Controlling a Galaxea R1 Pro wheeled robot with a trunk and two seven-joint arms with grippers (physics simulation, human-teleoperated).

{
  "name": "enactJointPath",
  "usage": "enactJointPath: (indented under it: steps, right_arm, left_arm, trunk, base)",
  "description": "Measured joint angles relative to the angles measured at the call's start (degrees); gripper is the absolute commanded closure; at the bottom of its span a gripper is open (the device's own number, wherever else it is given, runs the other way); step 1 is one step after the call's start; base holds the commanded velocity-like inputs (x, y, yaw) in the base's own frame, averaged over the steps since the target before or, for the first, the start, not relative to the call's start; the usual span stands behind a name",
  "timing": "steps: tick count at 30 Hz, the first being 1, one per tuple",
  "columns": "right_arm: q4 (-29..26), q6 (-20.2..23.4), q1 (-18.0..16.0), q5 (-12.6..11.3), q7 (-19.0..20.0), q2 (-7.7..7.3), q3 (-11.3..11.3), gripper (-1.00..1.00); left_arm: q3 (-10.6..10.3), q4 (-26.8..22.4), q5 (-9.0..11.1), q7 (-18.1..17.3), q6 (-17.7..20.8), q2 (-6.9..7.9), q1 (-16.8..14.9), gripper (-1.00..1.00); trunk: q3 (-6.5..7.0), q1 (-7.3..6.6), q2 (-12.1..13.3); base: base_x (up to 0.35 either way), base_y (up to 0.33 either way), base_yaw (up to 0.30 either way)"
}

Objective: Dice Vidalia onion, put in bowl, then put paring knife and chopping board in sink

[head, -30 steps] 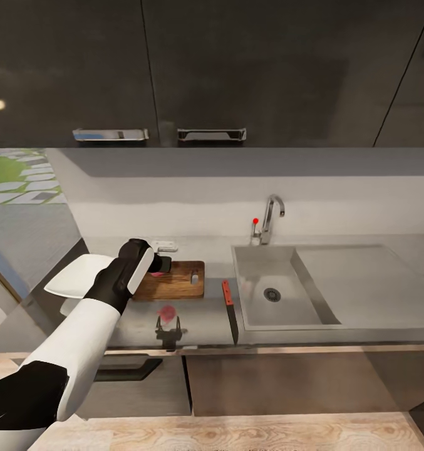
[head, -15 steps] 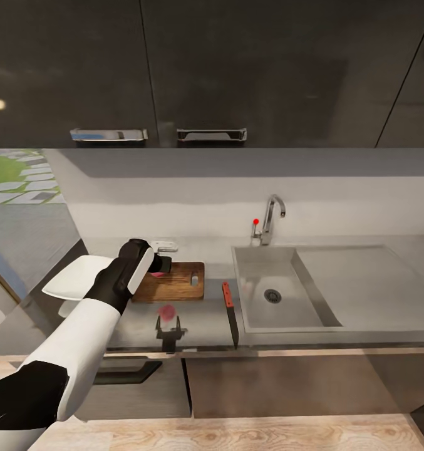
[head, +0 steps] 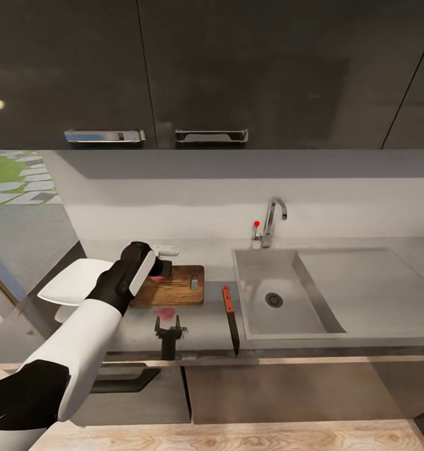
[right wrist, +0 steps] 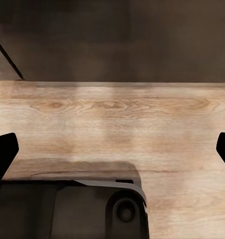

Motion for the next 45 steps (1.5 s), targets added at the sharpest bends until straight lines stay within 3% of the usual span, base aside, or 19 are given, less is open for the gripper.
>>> enactJointPath:
  steps: [45]
  right_arm:
    - [0.0, -0.2, 0.0, 0.0, 0.0, 0.18, 0.1, -1.00]
  left_arm:
    - [0.1, 1.8, 0.0, 0.0, -0.1, -0.07, 0.0, 1.00]
  trunk:
    - [-0.43, 0.00, 0.0]
  base:
    - [0.047, -0.005, 0.000]
